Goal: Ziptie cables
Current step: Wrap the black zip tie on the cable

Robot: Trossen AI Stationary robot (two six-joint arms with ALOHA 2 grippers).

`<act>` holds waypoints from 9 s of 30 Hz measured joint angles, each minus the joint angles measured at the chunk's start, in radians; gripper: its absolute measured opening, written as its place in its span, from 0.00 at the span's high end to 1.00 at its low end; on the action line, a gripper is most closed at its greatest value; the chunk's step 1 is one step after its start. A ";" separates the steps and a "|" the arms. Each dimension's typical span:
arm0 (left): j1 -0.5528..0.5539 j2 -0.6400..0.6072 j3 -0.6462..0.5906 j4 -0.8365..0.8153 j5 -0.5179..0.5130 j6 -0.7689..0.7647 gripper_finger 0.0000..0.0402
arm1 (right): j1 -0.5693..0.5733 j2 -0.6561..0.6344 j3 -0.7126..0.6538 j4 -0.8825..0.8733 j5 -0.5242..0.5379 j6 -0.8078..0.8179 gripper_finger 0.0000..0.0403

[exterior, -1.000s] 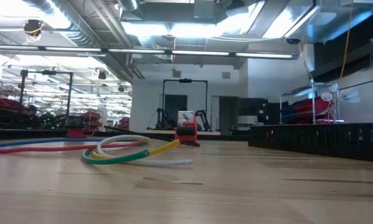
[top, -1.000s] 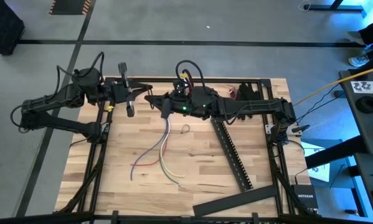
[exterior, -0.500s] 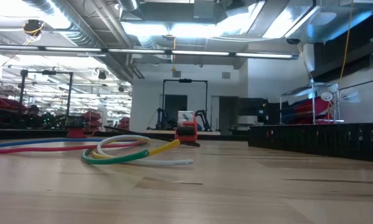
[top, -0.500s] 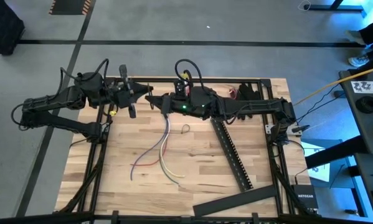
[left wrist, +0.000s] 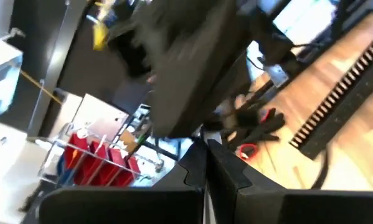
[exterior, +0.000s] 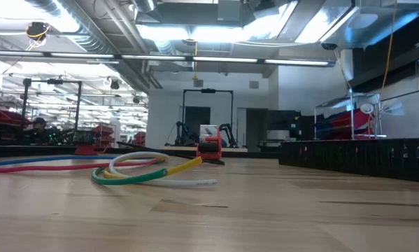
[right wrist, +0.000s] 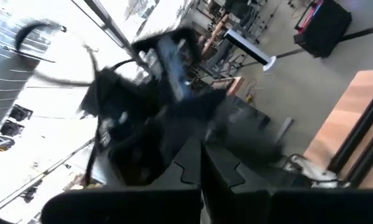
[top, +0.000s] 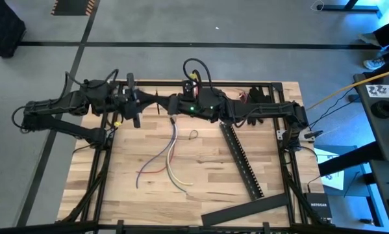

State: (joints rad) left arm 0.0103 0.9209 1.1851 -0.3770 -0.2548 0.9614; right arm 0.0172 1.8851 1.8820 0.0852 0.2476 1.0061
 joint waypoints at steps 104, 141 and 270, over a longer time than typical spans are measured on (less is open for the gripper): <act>-0.071 0.078 -0.119 -0.348 -0.018 -0.768 1.00 | -0.042 -0.306 0.001 -1.214 -0.026 -0.780 0.56; 0.024 -0.095 -0.326 -0.435 -0.191 -1.226 1.00 | -0.174 0.400 -0.301 -0.217 -0.089 -0.570 0.41; 0.050 0.146 -0.325 0.213 -0.131 -1.258 1.00 | -0.077 -0.134 -0.304 -0.499 -0.159 -1.194 0.98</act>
State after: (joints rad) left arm 0.0601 1.0667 0.8597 -0.1644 -0.3858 -0.2967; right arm -0.0600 1.7512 1.5784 -0.4138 0.0882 -0.1875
